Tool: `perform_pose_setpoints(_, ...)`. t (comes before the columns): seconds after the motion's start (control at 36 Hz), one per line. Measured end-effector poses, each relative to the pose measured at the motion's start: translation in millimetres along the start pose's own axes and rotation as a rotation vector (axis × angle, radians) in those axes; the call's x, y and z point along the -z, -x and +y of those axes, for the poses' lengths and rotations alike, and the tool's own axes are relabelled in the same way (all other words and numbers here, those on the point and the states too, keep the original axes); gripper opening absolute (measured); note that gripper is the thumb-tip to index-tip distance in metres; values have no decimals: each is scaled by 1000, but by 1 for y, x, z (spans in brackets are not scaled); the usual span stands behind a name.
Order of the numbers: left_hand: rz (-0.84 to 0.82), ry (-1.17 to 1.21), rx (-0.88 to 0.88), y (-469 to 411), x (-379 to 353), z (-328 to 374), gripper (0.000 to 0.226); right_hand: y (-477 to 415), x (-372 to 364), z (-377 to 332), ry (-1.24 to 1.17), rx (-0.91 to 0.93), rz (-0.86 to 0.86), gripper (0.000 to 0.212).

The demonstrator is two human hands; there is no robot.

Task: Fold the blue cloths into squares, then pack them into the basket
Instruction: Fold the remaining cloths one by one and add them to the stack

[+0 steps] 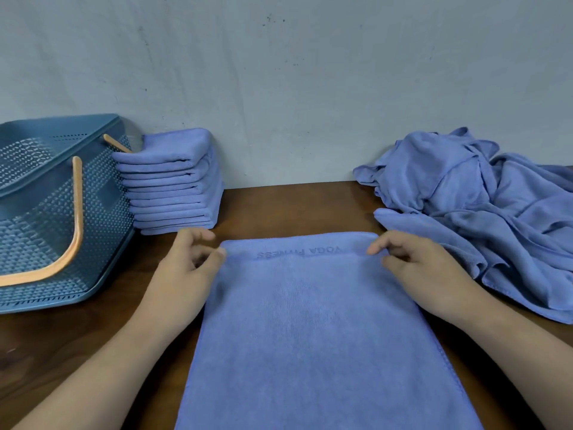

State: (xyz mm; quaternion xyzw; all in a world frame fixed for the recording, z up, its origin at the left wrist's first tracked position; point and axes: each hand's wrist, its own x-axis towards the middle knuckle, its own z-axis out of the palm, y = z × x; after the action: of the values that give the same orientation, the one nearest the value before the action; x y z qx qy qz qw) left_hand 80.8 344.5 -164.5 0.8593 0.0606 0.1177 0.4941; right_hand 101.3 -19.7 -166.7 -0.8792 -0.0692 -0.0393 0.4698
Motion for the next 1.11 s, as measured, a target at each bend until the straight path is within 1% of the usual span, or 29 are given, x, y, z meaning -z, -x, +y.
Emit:
perform_pose_setpoints(0.06,-80,-37,-28,2,5,-1,26,3,1,-2,72,27,-28,36)
perform_pose_setpoints(0.11,-127,-101,-62,3,9,0,33,4,-1,-1,125,60,-16,37)
perform_pose_setpoints(0.22,-141,-173,-119,6,10,4,25,2,-4,2,140,117,15,40)
perform_pose_setpoints(0.28,-125,-149,-156,8,9,4,22,1,-5,4,124,128,48,43)
perform_pose_setpoints(0.31,-118,-100,-174,8,9,4,21,2,-5,4,91,131,80,45)
perform_pose_setpoints(0.36,-67,32,-209,11,8,7,21,3,-5,1,4,160,177,45)
perform_pose_setpoints(0.42,52,139,-245,13,7,13,25,2,-4,-3,-69,193,283,42)
perform_pose_setpoints(0.44,126,167,-252,13,6,15,27,0,-5,-4,-78,208,319,41)
perform_pose_setpoints(0.47,186,162,-253,12,4,16,27,-3,-5,-4,-52,212,319,39)
perform_pose_setpoints(0.5,220,120,-244,9,2,14,24,-5,-6,-2,2,200,272,39)
perform_pose_setpoints(0.53,213,50,-222,7,0,11,21,-7,-6,1,80,174,185,41)
perform_pose_setpoints(0.58,114,-85,-144,3,-3,2,17,-5,-8,5,255,132,14,47)
perform_pose_setpoints(0.61,60,-126,-111,1,-4,-2,16,-4,-9,6,301,117,-25,47)
perform_pose_setpoints(0.67,5,-169,-97,1,-4,-6,16,-1,-11,5,320,101,-35,43)
perform_pose_setpoints(0.78,-25,-285,-199,2,-5,-7,24,-1,-15,8,329,102,-2,37)
perform_pose_setpoints(0.86,-60,-351,-223,1,-7,-9,28,-1,-15,11,316,92,15,35)
perform_pose_setpoints(0.92,-41,-324,-221,1,-8,-8,28,-1,-15,10,317,90,17,36)
perform_pose_setpoints(1.0,108,-151,-229,2,-5,-3,32,-1,-15,8,348,85,9,39)
perform_pose_setpoints(1.03,142,-144,-240,1,-4,-2,33,-1,-14,8,356,79,3,41)
perform_pose_setpoints(1.06,141,-176,-252,-1,-4,-2,34,-1,-14,7,362,73,-2,42)
perform_pose_setpoints(1.11,54,-312,-244,-4,-5,-9,39,-1,-14,6,380,61,-15,45)
